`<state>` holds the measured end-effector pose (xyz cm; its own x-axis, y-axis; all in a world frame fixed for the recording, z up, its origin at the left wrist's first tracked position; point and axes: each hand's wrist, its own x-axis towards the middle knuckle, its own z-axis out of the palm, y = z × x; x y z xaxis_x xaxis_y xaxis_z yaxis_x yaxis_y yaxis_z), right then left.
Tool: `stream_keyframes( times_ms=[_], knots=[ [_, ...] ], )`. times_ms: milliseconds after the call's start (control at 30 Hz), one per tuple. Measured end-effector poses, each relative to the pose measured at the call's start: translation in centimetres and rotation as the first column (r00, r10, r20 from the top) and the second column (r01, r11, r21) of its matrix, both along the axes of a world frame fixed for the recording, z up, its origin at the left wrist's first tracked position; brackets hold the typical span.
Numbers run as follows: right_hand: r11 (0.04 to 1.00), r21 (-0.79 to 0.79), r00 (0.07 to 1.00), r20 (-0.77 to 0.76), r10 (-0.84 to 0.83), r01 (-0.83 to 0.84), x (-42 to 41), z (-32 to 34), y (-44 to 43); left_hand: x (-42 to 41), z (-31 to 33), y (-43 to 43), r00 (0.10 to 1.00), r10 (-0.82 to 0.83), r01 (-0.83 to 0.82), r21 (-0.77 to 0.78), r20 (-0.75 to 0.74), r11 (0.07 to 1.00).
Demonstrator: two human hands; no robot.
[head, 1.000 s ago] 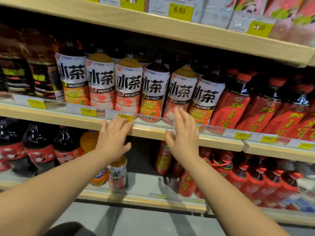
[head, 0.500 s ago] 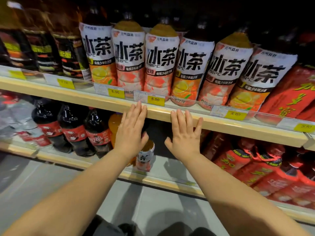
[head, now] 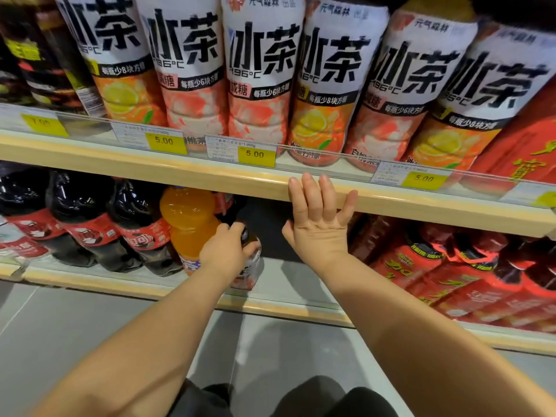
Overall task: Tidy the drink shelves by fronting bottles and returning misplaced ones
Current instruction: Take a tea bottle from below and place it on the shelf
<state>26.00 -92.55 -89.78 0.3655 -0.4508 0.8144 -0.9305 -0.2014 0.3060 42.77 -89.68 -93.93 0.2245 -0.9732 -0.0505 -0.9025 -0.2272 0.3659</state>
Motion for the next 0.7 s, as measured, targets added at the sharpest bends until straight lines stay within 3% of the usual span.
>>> stream_keyframes(
  times_ms=[133, 300, 433, 700],
  knots=[
    [1.0, 0.02, 1.0, 0.025, 0.007, -0.008, 0.1, 0.2, 0.1, 0.5, 0.0, 0.6, 0.996, -0.01, 0.008, 0.027, 0.087, 1.0],
    [0.993, 0.115, 0.999, 0.04, 0.036, -0.04, 0.1, 0.7, 0.7, 2.4, 1.1, 3.8, 1.0, -0.022, 0.02, -0.095, -0.022, 0.995],
    [0.968, 0.241, 0.998, 0.045, 0.054, -0.063, -0.2, 1.3, 1.6, 1.9, 5.4, 5.5, 0.996, -0.03, 0.008, -0.263, -0.079, 0.965],
    [0.781, 0.614, 0.993, 0.064, 0.096, -0.115, -1.1, 5.6, 5.0, 0.7, 14.4, 8.5, 0.993, -0.045, 0.003, -0.362, -0.106, 0.932]
  ],
)
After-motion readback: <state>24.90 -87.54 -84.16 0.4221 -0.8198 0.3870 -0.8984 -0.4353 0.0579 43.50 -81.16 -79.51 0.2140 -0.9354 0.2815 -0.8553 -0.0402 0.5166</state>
